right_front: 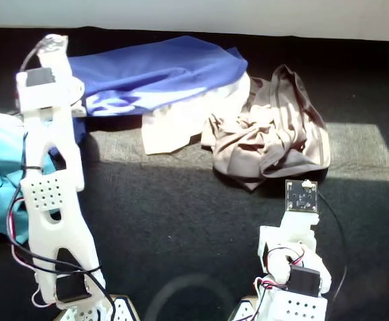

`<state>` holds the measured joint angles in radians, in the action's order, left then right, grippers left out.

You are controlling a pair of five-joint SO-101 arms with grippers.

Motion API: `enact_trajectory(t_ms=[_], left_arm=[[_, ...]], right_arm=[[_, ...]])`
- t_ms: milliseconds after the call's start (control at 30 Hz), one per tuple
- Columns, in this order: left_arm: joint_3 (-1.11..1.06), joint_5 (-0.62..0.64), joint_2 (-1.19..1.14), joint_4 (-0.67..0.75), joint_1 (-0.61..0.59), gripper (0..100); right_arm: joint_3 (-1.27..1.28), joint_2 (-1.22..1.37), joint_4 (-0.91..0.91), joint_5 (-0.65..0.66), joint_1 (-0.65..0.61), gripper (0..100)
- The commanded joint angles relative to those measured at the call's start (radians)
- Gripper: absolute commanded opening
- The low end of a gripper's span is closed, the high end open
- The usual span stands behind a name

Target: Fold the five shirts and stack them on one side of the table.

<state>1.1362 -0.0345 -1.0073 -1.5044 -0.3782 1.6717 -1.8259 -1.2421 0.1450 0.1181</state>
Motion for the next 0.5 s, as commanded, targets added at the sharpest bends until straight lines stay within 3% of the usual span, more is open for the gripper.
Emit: enact_trajectory(t_ms=[0, 167, 467], left_arm=[[0.191, -0.006, 0.015, -0.112, -0.087, 1], [0.545, -0.006, 0.016, -0.252, -0.188, 1], [0.532, -0.005, 0.274, -0.256, -0.372, 1]], right_arm=[[0.133, -0.002, 0.012, -0.005, 0.008, 0.7], [0.133, -0.002, 0.012, -0.005, 0.008, 0.7], [0.133, -0.002, 0.012, -0.005, 0.008, 0.7]])
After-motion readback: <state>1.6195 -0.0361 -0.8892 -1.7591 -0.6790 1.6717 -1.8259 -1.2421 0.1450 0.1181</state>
